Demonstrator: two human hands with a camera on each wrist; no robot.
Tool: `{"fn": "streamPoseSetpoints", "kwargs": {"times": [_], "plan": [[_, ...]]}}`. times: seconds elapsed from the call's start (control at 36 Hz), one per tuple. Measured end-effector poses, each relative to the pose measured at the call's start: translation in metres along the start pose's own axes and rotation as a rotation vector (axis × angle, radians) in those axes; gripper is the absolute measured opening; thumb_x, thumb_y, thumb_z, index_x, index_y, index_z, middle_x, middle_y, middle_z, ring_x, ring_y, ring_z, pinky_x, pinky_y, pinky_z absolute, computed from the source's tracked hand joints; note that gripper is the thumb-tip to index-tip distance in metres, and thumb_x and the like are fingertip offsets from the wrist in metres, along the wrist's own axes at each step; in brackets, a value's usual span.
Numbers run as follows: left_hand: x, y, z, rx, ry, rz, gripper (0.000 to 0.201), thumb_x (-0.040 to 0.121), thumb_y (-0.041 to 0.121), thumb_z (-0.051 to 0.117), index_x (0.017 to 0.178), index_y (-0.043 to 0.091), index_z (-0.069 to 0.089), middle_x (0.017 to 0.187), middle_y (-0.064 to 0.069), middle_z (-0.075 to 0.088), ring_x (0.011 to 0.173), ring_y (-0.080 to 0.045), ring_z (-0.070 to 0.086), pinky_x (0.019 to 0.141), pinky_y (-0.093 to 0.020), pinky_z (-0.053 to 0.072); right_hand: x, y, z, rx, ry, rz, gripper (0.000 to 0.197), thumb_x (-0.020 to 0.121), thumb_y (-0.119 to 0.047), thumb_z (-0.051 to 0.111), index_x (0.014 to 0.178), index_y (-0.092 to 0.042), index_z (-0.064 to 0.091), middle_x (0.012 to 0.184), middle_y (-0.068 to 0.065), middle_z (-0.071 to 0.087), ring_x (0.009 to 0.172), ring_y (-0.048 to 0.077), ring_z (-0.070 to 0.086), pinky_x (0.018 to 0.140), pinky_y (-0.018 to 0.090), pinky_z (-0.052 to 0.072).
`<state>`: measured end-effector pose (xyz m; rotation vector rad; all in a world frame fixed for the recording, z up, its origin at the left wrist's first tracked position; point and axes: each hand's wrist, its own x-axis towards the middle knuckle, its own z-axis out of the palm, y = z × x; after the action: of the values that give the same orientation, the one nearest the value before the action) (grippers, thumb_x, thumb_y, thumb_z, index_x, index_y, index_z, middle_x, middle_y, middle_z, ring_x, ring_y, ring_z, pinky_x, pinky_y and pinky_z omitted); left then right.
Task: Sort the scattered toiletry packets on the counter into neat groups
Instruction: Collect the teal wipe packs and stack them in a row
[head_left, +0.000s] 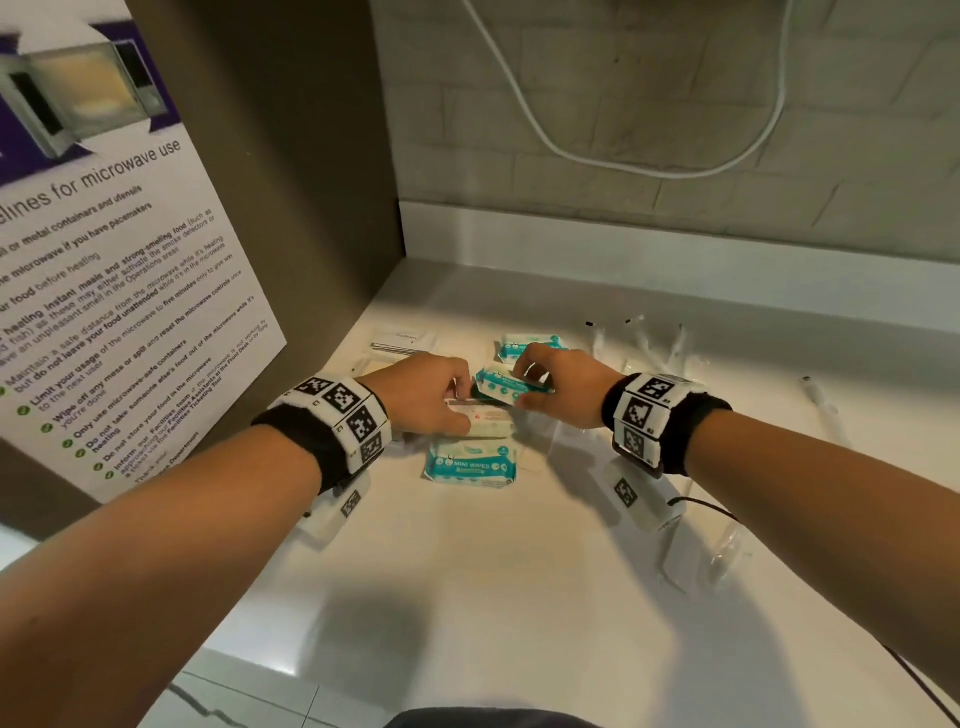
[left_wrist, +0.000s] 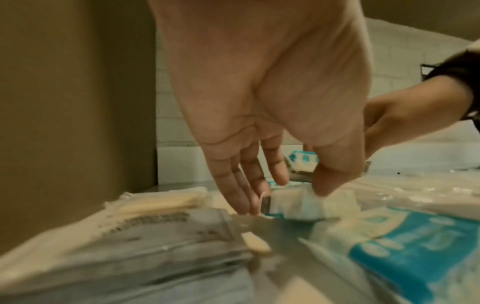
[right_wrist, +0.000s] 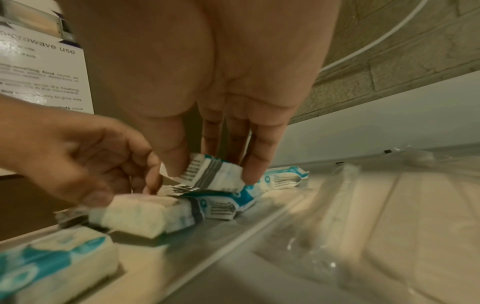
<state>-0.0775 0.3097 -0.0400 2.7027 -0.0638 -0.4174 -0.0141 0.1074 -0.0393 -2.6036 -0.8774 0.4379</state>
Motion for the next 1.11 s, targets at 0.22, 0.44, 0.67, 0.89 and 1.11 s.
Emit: {"fn": "streamPoseSetpoints", "kwargs": {"times": [0.22,0.44,0.67,0.89,1.11], "plan": [[-0.004,-0.01,-0.046,-0.126,0.405,-0.069,0.021,0.084,0.034,0.063,0.092,0.015,0.058,0.085,-0.006,0.066,0.068,-0.02,0.058,0.062,-0.031,0.047,-0.003,-0.002,0.0,0.013,-0.077,-0.029,0.026,0.082,-0.029,0.069,0.103,-0.018,0.058,0.105,0.0,0.063,0.089,0.02,0.06,0.082,0.03,0.051],[0.003,-0.008,-0.057,-0.282,0.531,-0.056,0.03,0.1,0.033,0.044,0.099,0.011,0.065,0.095,-0.008,0.069,0.088,-0.022,0.066,0.068,-0.035,0.05,0.008,-0.021,0.018,-0.093,-0.118,-0.144,0.026,0.083,-0.034,0.071,0.102,-0.016,0.068,0.093,-0.007,0.061,0.082,0.011,0.053,0.075,0.023,0.04],[0.016,-0.014,-0.032,-0.564,0.398,-0.043,0.024,0.104,0.026,0.04,0.102,0.012,0.059,0.099,-0.005,0.065,0.079,-0.011,0.064,0.043,-0.011,0.045,0.013,-0.012,0.007,-0.162,0.008,-0.129,0.028,0.087,-0.037,0.065,0.111,-0.023,0.067,0.113,-0.001,0.062,0.103,0.019,0.056,0.091,0.034,0.047],[0.027,-0.013,-0.034,-0.573,0.423,-0.038,0.036,0.104,0.04,0.036,0.101,0.011,0.057,0.094,-0.007,0.068,0.061,-0.01,0.065,0.042,-0.014,0.043,0.01,-0.005,0.014,-0.247,-0.068,-0.101,0.042,0.094,-0.038,0.053,0.133,-0.021,0.056,0.128,0.007,0.054,0.116,0.024,0.051,0.101,0.039,0.044],[0.049,-0.004,-0.027,-0.54,0.315,-0.073,0.035,0.103,0.04,0.038,0.106,0.011,0.058,0.098,-0.01,0.069,0.064,-0.018,0.069,0.047,-0.022,0.048,0.005,-0.008,0.017,-0.172,-0.087,-0.151,0.038,0.094,-0.036,0.054,0.128,-0.022,0.061,0.127,0.002,0.057,0.113,0.021,0.054,0.1,0.035,0.044]]}}
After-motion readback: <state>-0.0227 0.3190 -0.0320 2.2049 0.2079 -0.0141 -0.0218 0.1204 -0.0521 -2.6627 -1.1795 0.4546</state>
